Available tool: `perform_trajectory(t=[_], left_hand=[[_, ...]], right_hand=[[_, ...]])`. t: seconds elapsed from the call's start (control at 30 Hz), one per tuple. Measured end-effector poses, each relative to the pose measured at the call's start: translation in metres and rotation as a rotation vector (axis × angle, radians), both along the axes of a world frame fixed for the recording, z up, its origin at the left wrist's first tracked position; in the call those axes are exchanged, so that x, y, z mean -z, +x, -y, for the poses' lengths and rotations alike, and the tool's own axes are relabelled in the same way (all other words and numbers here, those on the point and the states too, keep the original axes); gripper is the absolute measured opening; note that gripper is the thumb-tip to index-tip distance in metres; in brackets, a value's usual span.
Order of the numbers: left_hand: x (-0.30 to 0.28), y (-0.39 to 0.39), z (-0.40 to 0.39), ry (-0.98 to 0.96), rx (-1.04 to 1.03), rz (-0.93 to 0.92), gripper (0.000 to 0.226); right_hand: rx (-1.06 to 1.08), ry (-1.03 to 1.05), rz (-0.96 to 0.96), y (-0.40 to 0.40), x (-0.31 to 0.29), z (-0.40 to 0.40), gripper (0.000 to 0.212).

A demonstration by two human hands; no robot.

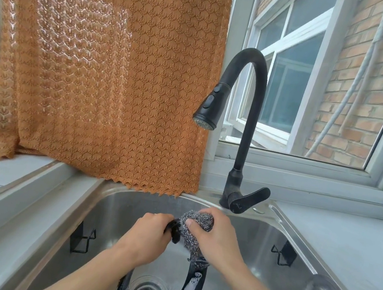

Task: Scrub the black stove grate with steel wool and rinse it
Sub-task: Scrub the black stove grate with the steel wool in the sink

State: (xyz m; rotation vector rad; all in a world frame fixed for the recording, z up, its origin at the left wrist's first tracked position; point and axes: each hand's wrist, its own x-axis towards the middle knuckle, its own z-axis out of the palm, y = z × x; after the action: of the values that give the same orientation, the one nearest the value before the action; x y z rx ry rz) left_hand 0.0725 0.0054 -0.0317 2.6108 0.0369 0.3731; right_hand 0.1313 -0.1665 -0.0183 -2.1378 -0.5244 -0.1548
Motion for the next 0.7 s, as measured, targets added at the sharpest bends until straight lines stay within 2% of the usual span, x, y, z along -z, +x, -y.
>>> perform_trajectory(t=[0.2,0.27,0.4,0.5,0.57,0.7], left_hand=[[0.002,0.001,0.0,-0.012,-0.016,0.014,0.019],[0.001,0.002,0.0,-0.025,-0.03,0.011,0.018],[-0.005,0.0,0.001,-0.09,-0.094,-0.03,0.018],[-0.01,-0.002,0.005,-0.214,-0.144,-0.082,0.025],[-0.015,-0.005,0.009,-0.316,-0.153,-0.084,0.034],[-0.02,-0.009,0.02,-0.389,-0.108,-0.072,0.032]], right_hand=[[-0.138,-0.124,-0.22,0.004,0.011,0.003,0.033],[-0.146,-0.14,-0.234,0.008,0.011,0.006,0.034],[-0.024,-0.177,-0.013,0.006,-0.002,0.011,0.022],[-0.032,-0.002,0.167,-0.004,-0.011,0.007,0.019],[-0.085,0.032,0.2,-0.011,-0.012,-0.001,0.017],[-0.053,-0.041,0.242,-0.011,-0.005,-0.01,0.016]])
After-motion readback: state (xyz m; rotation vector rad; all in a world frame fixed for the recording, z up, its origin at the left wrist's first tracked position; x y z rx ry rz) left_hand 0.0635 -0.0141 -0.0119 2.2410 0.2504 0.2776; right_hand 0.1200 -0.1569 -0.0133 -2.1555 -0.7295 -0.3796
